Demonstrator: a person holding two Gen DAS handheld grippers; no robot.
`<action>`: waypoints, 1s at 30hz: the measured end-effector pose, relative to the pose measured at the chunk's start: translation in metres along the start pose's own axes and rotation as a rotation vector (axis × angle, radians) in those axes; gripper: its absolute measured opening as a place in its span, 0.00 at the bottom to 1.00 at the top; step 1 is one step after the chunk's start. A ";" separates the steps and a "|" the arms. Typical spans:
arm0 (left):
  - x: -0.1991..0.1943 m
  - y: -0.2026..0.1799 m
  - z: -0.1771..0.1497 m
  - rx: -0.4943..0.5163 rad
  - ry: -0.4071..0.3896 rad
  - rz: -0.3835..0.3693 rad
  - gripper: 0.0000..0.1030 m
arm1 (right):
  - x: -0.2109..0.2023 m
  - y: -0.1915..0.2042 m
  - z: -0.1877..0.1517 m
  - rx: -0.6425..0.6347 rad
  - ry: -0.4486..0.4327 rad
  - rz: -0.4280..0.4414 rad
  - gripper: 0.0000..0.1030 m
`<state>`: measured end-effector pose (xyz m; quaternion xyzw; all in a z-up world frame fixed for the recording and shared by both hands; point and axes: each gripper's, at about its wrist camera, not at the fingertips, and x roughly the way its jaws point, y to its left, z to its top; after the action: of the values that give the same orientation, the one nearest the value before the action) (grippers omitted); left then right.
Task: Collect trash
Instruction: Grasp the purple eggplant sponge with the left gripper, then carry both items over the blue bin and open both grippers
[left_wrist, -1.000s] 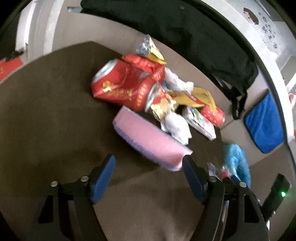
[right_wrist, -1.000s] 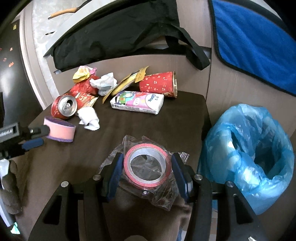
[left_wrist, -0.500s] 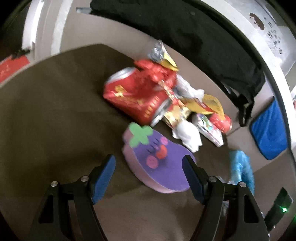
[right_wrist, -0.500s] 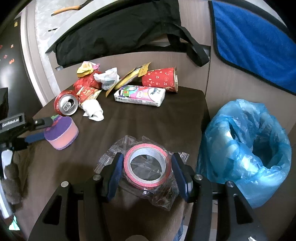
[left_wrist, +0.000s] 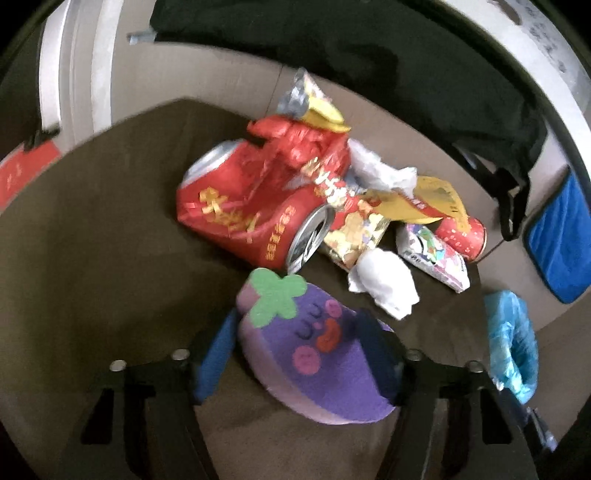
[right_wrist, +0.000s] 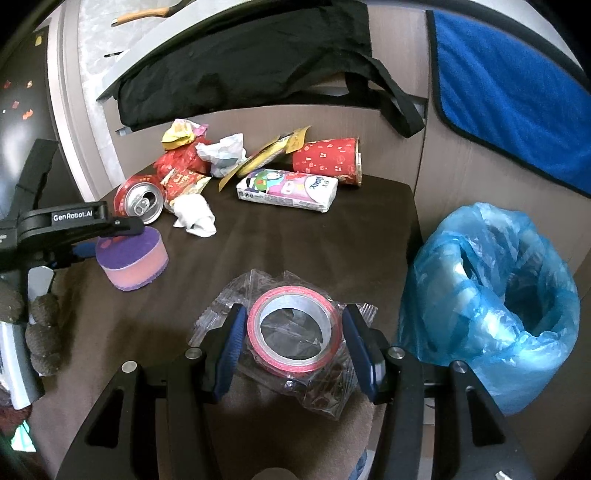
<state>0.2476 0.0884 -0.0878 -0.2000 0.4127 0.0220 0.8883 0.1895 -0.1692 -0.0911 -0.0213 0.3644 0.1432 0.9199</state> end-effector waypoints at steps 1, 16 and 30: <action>-0.005 0.000 0.000 0.012 -0.017 -0.003 0.51 | -0.001 -0.001 0.000 0.002 -0.004 -0.002 0.49; -0.063 -0.026 -0.003 0.202 -0.177 -0.083 0.31 | -0.026 0.006 0.013 0.000 -0.056 0.023 0.49; -0.113 -0.066 -0.005 0.343 -0.324 -0.093 0.30 | -0.058 0.004 0.029 -0.026 -0.140 0.000 0.49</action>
<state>0.1834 0.0403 0.0150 -0.0590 0.2526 -0.0576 0.9640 0.1678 -0.1750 -0.0302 -0.0231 0.2975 0.1492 0.9427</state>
